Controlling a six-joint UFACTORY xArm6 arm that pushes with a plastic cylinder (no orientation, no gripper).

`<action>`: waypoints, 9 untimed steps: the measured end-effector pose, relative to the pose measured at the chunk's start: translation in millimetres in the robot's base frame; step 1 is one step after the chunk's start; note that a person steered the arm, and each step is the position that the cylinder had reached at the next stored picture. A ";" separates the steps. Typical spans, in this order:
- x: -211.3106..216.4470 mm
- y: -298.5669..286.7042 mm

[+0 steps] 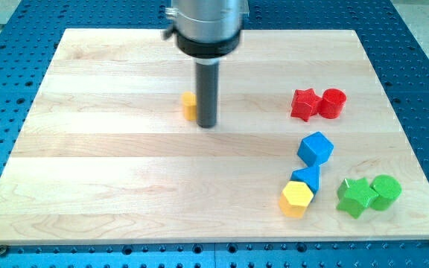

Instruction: Slide the yellow heart to the left center

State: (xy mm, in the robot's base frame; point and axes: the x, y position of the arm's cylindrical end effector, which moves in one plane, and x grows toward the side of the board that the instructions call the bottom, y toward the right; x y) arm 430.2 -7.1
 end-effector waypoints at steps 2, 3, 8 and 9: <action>-23.1 -32.7; -23.5 -133.7; -24.3 -197.8; -15.1 -191.9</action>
State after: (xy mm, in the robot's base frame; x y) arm 415.2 -199.1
